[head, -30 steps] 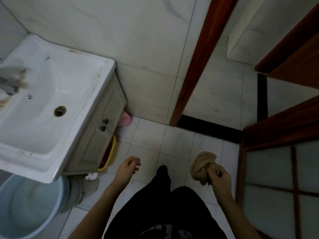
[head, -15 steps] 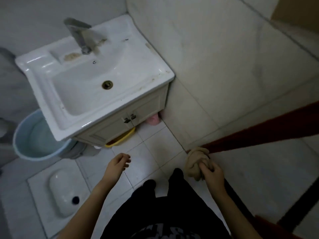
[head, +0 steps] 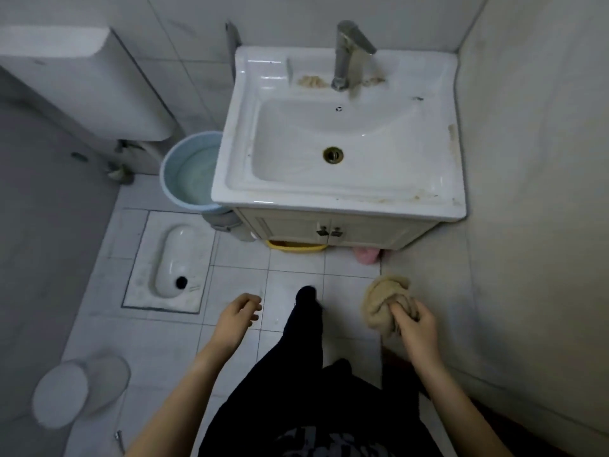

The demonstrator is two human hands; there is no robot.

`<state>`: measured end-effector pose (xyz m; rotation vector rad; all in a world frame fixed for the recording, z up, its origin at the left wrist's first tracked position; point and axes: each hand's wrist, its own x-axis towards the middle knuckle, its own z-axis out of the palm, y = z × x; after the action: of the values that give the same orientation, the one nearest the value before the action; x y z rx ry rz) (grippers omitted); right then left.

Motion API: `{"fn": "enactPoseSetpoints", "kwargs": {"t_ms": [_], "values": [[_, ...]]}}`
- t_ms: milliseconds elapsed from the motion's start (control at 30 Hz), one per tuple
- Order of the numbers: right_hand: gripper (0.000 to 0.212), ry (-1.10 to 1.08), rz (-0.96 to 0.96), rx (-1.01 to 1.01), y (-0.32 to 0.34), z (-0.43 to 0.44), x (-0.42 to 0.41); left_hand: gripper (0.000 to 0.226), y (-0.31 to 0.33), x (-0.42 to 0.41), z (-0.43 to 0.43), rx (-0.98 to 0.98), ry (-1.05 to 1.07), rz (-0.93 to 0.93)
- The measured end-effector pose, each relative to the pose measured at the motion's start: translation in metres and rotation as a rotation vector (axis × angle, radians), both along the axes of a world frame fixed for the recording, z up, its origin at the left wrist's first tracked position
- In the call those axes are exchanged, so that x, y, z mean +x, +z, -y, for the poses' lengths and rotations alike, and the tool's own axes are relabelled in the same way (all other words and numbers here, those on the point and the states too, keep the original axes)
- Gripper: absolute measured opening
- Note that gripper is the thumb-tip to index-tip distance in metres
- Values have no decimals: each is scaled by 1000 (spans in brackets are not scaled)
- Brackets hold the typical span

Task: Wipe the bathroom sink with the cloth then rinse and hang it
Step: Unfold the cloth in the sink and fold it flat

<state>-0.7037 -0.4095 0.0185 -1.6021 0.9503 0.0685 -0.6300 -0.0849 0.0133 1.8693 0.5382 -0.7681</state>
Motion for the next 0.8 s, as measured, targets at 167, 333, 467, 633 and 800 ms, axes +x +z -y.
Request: {"fn": "enactPoseSetpoints", "kwargs": {"t_ms": [167, 333, 467, 633, 800], "values": [[5, 77, -2, 2, -11, -10, 82, 20, -13, 80, 11, -44, -15, 5], [7, 119, 60, -31, 13, -27, 177, 20, 8, 180, 20, -71, -7, 106], [9, 169, 104, -18, 33, -30, 258, 19, 30, 255, 28, -115, -9, 192], [20, 197, 157, -74, 41, -17, 337, 20, 44, 325, 49, -117, -61, 236], [8, 268, 157, -140, 15, 3, 388, 19, 29, 375, 83, -107, -119, 236]]}}
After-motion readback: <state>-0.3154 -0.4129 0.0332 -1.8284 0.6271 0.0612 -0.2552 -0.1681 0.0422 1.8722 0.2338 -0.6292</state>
